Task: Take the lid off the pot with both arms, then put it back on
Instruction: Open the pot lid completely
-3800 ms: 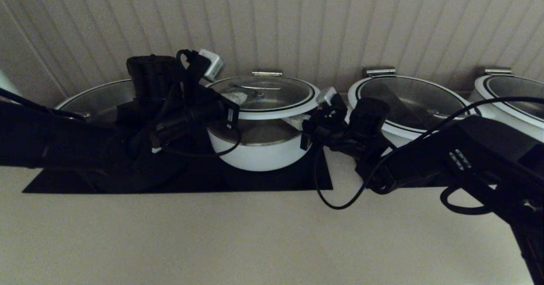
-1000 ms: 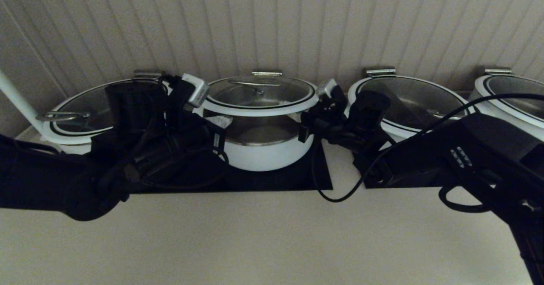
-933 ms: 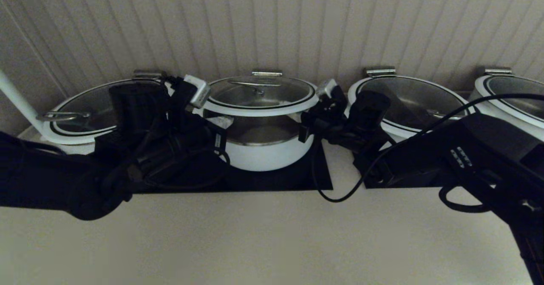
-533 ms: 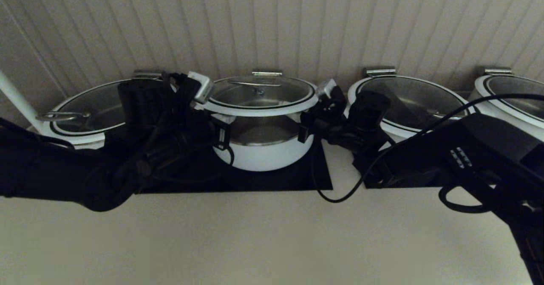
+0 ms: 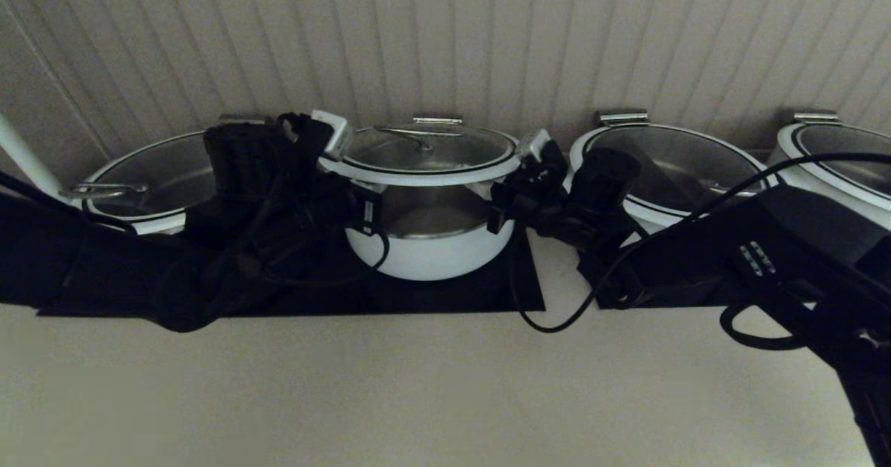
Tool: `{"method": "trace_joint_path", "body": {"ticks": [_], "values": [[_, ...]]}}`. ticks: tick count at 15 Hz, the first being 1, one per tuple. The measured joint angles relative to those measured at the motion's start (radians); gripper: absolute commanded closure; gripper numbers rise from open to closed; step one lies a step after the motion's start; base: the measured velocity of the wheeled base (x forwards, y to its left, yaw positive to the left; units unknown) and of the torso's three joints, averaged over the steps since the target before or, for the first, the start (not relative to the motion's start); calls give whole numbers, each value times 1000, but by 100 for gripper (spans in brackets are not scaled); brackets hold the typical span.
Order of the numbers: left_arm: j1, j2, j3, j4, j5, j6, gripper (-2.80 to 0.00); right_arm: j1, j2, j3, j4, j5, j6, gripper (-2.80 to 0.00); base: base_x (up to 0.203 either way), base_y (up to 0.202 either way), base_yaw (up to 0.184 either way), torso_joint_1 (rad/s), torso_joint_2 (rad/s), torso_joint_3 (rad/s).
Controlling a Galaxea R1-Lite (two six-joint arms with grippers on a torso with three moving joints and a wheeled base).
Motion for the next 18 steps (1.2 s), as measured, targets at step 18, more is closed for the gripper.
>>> {"method": "trace_joint_path", "body": {"ticks": [18], "values": [[0, 10, -26, -1, 0, -1, 0, 0, -271, 507, -116, -70, -22, 0, 0, 0, 0, 0, 0, 0]]}}
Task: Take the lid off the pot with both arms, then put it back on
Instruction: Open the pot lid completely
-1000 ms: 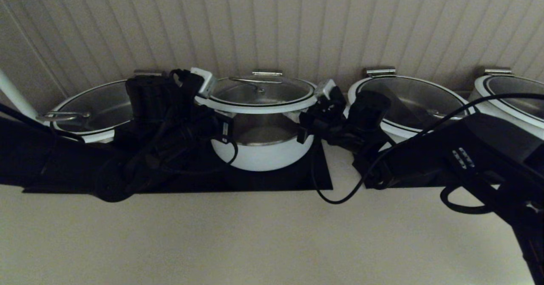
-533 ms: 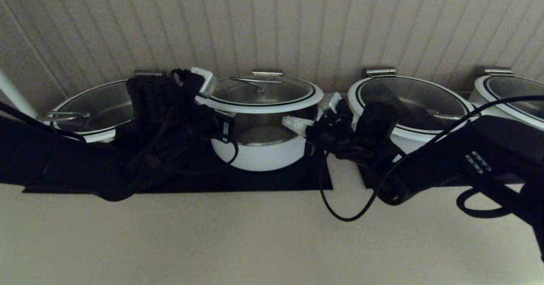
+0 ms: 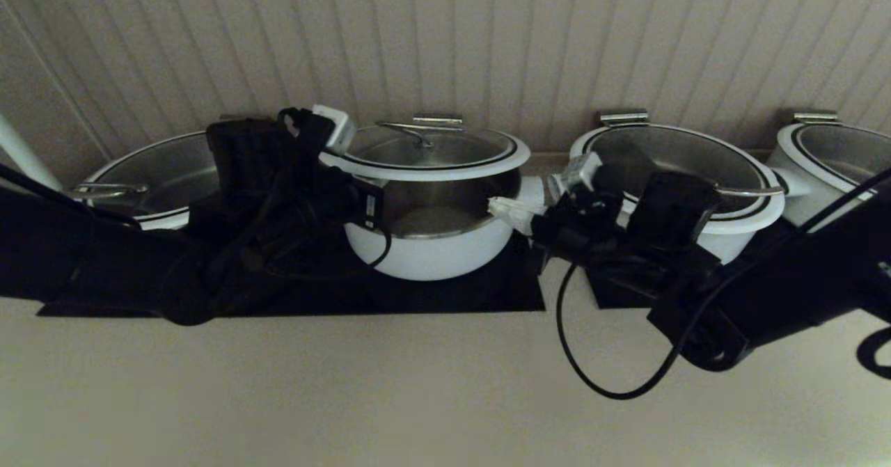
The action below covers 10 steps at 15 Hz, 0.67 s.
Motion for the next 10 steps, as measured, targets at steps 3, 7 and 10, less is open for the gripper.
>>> {"method": "trace_joint_path", "body": {"ticks": [3, 7, 10], "values": [[0, -1, -1, 0, 0, 0, 0, -10, -89, 69, 8, -62, 0, 0, 0, 0, 0, 0, 0, 0], [0, -7, -1, 0, 2, 0, 0, -71, -207, 198, 30, -108, 0, 0, 0, 0, 0, 0, 0, 0], [0, -11, -1, 0, 2, 1, 0, -142, -317, 322, 58, -144, 0, 0, 0, 0, 0, 0, 0, 0]]}}
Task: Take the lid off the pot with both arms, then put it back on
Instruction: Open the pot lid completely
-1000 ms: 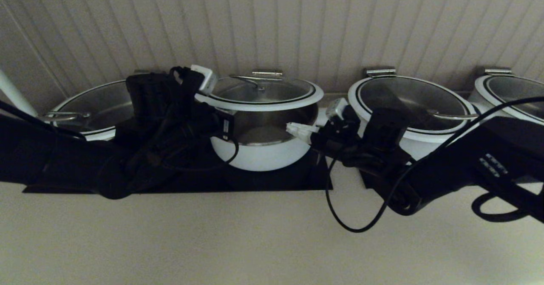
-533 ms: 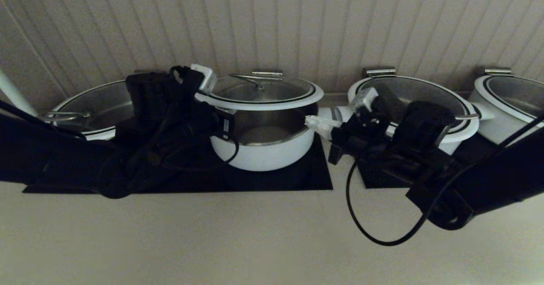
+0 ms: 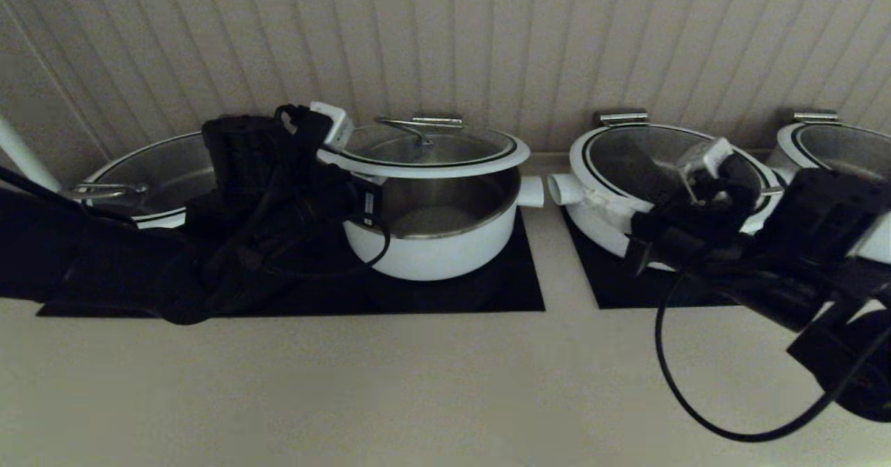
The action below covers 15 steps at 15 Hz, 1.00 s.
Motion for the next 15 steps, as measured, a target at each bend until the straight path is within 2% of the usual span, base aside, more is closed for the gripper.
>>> {"method": "trace_joint_path", "body": {"ticks": [3, 11, 13, 15], "values": [[0, -4, 2, 0, 0, 0, 0, -54, -124, 121, 35, -32, 2, 0, 0, 0, 0, 0, 0, 0], [1, -13, 2, -1, 0, 0, 0, -73, -503, 454, 243, -319, 52, 0, 0, 0, 0, 0, 0, 0], [1, -14, 1, -1, -1, 1, 0, -73, -598, 556, 274, -350, 57, 0, 0, 0, 0, 0, 0, 0], [1, -15, 1, 0, -1, 1, 0, -73, -720, 594, 391, -370, 65, 0, 0, 0, 0, 0, 0, 0]]}}
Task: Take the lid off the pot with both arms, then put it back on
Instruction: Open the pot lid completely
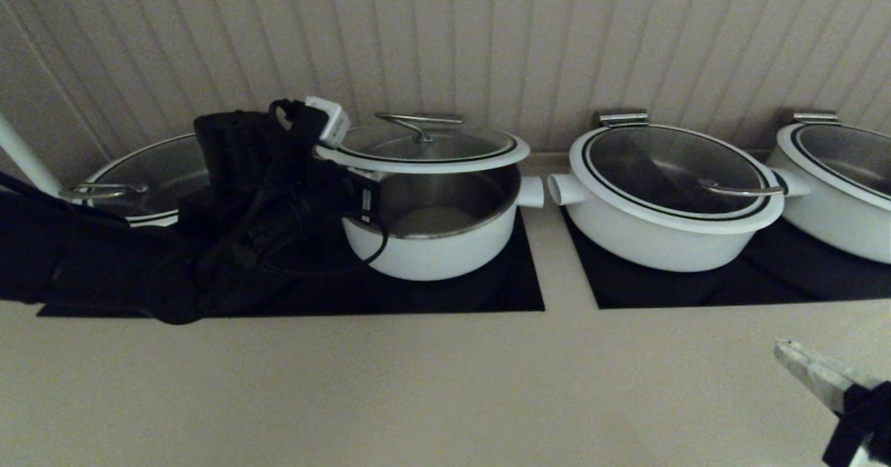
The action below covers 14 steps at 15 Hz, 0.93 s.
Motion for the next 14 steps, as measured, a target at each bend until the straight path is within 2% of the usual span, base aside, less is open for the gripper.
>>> {"method": "trace_joint_path", "body": {"ticks": [6, 9, 14], "values": [[0, 0, 1, 0, 1, 1, 0, 0, -560, 1, 584, -14, 2, 0, 0, 0, 0, 0, 0, 0], [0, 0, 1, 0, 1, 1, 0, 0, -695, 11, 818, 47, 4, 0, 0, 0, 0, 0, 0, 0], [0, 0, 0, 0, 1, 1, 0, 0, -740, 17, 848, 55, 18, 0, 0, 0, 0, 0, 0, 0]]}}
